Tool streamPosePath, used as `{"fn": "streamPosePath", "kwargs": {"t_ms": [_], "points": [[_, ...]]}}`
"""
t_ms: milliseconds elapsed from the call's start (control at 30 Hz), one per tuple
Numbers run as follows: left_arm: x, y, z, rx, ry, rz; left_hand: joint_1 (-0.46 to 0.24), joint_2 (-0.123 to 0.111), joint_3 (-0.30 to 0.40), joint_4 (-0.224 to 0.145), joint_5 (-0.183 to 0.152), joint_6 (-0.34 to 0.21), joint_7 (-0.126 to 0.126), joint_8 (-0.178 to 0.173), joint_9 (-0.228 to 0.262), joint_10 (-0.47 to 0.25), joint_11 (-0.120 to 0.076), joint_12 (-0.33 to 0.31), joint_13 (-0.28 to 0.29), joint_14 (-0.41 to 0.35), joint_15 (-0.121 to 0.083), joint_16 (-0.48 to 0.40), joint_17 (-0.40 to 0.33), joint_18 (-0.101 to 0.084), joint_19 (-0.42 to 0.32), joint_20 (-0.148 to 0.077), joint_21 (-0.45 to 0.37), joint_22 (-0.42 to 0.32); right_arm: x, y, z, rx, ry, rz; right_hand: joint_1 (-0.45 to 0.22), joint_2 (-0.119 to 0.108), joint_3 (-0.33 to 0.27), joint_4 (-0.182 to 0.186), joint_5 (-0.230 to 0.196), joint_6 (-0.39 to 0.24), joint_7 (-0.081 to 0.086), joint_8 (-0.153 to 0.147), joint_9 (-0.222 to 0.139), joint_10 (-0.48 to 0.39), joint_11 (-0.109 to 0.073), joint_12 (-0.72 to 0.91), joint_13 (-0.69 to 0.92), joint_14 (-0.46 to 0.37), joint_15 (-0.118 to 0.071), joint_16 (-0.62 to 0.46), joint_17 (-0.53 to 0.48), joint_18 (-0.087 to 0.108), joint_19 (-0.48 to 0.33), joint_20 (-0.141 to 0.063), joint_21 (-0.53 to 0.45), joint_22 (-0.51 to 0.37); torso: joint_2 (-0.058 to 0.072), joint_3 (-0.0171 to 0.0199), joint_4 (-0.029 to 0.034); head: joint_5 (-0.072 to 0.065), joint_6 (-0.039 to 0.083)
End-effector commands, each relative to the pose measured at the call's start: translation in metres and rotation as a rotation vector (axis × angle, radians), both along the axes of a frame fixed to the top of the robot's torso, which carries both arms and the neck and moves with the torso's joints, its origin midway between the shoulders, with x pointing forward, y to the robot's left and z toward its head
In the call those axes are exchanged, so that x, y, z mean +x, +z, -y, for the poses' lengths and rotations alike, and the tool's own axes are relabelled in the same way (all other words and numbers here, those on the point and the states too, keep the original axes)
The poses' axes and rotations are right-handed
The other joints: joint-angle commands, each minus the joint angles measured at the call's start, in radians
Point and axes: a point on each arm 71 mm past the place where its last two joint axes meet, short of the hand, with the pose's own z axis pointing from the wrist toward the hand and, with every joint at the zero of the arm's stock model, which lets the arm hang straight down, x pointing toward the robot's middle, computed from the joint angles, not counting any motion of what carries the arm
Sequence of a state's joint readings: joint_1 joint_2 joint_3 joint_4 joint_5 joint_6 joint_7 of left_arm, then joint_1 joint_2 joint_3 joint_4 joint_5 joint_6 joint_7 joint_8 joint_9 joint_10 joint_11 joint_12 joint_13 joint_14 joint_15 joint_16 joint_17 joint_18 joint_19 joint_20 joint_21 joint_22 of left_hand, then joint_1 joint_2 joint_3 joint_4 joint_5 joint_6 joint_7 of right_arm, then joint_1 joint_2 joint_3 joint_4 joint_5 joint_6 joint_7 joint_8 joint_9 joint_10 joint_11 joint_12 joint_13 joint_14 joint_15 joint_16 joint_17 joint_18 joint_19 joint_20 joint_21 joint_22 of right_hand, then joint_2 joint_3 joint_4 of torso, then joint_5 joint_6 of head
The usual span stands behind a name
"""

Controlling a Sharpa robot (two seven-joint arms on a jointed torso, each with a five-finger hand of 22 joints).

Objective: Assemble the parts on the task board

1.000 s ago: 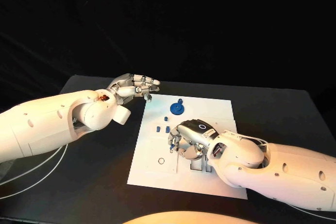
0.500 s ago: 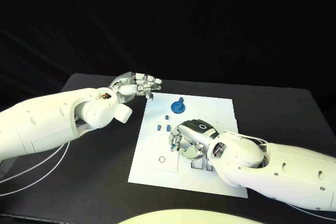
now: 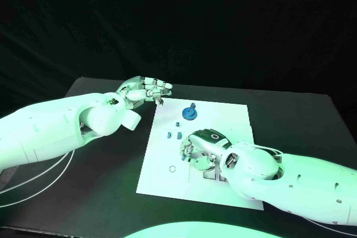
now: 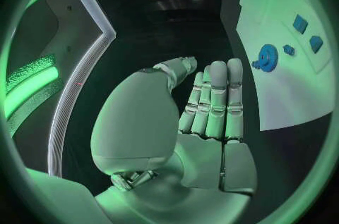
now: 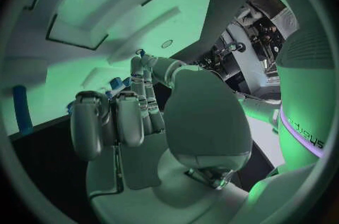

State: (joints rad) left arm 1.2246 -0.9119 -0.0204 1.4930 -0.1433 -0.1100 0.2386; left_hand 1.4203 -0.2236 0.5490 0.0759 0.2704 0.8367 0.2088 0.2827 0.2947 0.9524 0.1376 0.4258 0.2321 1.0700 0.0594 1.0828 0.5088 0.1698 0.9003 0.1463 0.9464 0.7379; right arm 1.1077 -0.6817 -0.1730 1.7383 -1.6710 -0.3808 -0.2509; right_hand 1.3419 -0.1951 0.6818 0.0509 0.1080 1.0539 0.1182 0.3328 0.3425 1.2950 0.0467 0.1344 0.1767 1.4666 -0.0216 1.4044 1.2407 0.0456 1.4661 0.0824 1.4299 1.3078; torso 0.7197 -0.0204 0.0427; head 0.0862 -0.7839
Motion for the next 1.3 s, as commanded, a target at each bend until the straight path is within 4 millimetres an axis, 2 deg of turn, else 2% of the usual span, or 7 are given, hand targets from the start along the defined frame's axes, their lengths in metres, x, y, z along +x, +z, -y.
{"fn": "streamPosePath", "kwargs": {"t_ms": [33, 1000, 1200, 1300], "points": [[-0.0005, 0.0010, 0.0022, -0.004, -0.016, 0.004, 0.003, 0.006, -0.003, -0.003, 0.002, -0.007, 0.003, -0.001, -0.002, -0.009, 0.000, 0.006, -0.001, -0.006, -0.002, -0.006, -0.001, 0.014, 0.001, 0.005, -0.003, -0.001, -0.0010, -0.0011, -0.0009, -0.015, 0.012, 0.006, -0.006, 0.004, 0.005, 0.000, 0.003, 0.007, -0.001, 0.003, 0.002, 0.004, 0.000, -0.002, 0.001, 0.041, -0.006, -0.002, -0.001, -0.014, 0.042, -0.005, -0.005, 0.210, 0.000, -0.0002, -0.0005, 0.001, -0.001], [-0.0003, 0.0001, 0.0026, 0.001, -0.024, -0.003, 0.001, 0.007, -0.004, -0.002, 0.002, -0.007, 0.003, -0.001, -0.002, -0.010, 0.000, 0.008, -0.001, -0.007, -0.002, -0.006, -0.002, 0.014, 0.001, 0.005, -0.005, -0.002, -0.0013, -0.0062, -0.0060, -0.073, 0.019, 0.003, -0.012, 0.002, 0.004, -0.001, 0.002, 0.003, 0.000, 0.003, 0.004, 0.004, 0.000, -0.006, 0.000, 0.040, -0.006, -0.004, -0.004, -0.012, 0.040, -0.004, -0.010, 0.209, 0.000, 0.0004, -0.0007, -0.001, -0.003], [-0.0004, -0.0001, 0.0030, 0.002, -0.028, -0.005, 0.001, 0.007, -0.004, -0.002, 0.002, -0.007, 0.003, -0.001, -0.002, -0.010, 0.000, 0.008, -0.001, -0.007, -0.002, -0.006, -0.002, 0.014, 0.001, 0.005, -0.005, -0.002, -0.0016, -0.0102, -0.0076, -0.095, 0.025, -0.011, -0.040, -0.018, -0.012, -0.001, 0.000, -0.016, 0.005, -0.007, 0.005, -0.004, 0.006, -0.019, 0.000, 0.037, -0.002, -0.012, -0.019, -0.009, 0.033, -0.002, -0.028, 0.203, 0.000, -0.0001, 0.0001, -0.003, -0.004], [-0.0005, -0.0001, 0.0029, 0.003, -0.029, -0.006, 0.001, 0.007, -0.004, -0.002, 0.002, -0.007, 0.003, -0.001, -0.002, -0.010, 0.000, 0.008, -0.001, -0.007, -0.002, -0.006, -0.002, 0.014, 0.001, 0.005, -0.005, -0.002, -0.0006, -0.0111, -0.0067, -0.095, 0.019, -0.011, -0.056, -0.035, -0.023, 0.000, 0.000, -0.056, 0.019, -0.035, -0.004, -0.015, 0.015, -0.028, 0.000, 0.036, 0.005, -0.014, -0.023, -0.007, 0.029, 0.003, -0.041, 0.199, -0.001, -0.0003, -0.0005, -0.003, -0.004]]}}
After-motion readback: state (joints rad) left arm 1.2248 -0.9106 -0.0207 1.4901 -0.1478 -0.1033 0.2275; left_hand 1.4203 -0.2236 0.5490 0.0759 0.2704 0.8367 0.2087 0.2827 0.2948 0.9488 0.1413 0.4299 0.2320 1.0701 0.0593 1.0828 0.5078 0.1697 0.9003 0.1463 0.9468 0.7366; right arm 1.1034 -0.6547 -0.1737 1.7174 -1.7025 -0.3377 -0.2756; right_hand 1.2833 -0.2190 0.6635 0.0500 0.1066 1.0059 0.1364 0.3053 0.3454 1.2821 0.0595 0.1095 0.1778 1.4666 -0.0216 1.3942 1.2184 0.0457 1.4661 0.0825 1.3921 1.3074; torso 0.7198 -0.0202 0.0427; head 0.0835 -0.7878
